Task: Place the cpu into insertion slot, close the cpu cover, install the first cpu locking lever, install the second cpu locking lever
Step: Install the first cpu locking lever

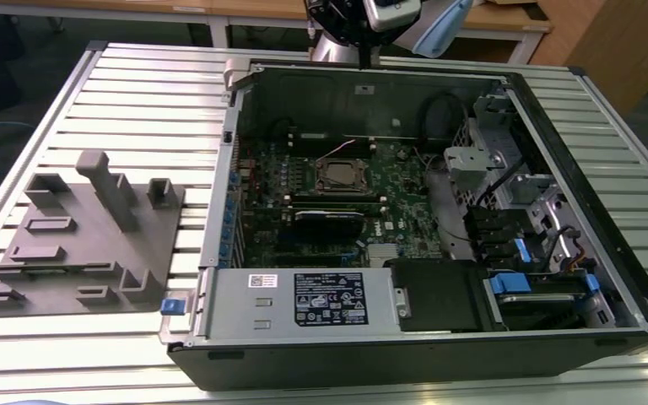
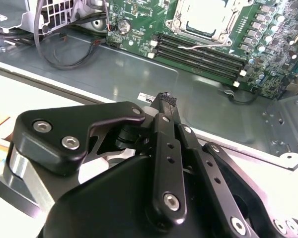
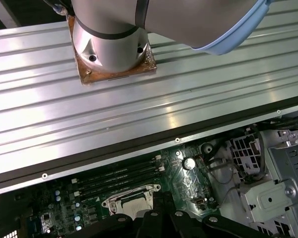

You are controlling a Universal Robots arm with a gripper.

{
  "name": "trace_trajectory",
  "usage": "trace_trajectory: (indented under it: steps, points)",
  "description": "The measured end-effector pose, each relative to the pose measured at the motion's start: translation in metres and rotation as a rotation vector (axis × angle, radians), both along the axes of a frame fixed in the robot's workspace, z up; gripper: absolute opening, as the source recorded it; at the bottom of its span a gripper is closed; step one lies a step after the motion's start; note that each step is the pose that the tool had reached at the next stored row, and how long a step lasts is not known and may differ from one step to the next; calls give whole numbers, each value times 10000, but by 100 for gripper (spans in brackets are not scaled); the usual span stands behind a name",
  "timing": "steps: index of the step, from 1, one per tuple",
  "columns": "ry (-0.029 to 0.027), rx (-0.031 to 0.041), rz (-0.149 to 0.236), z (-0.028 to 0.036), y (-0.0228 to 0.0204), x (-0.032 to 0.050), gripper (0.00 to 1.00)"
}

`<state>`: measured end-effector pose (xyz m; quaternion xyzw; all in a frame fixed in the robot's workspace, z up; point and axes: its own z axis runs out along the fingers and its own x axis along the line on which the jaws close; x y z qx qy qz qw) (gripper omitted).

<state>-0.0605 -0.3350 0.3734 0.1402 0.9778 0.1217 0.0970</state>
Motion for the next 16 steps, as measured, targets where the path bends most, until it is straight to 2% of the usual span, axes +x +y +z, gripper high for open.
trace_trajectory:
  steps: [16]
  points:
    - [0, 0, -1, -44, -5, 0, 11]
